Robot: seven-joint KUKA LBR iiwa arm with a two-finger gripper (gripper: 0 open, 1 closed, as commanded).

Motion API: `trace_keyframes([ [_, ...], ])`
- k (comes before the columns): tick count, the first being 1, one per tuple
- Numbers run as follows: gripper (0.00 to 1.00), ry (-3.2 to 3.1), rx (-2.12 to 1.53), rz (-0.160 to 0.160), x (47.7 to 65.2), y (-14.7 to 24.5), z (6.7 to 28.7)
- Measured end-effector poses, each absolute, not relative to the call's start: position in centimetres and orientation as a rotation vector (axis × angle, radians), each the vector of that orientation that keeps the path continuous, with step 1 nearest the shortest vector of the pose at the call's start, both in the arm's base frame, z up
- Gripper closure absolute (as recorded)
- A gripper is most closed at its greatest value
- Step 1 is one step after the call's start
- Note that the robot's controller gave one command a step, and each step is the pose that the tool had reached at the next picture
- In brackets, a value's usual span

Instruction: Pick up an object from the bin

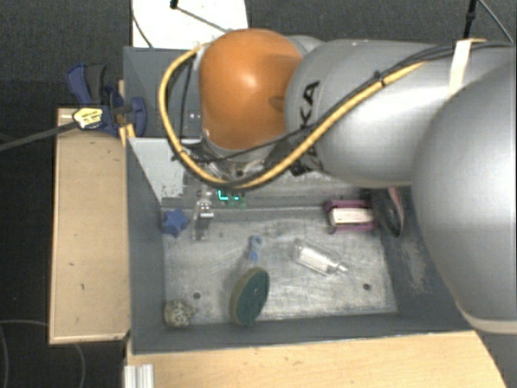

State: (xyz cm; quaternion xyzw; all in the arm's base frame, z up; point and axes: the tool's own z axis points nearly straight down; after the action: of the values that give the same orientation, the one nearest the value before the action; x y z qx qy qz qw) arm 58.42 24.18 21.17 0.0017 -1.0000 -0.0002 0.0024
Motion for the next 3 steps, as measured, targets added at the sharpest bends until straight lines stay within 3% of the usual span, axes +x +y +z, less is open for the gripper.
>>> trace_keyframes([
  [1,0.0,-3.161,-0.075,-0.014,57.8,23.8,10.0],
  [2,0.0,-3.047,-0.781,-0.005,58.4,23.8,9.0],
  [3,0.0,-3.123,-0.343,-0.001,56.7,25.1,7.2],
])
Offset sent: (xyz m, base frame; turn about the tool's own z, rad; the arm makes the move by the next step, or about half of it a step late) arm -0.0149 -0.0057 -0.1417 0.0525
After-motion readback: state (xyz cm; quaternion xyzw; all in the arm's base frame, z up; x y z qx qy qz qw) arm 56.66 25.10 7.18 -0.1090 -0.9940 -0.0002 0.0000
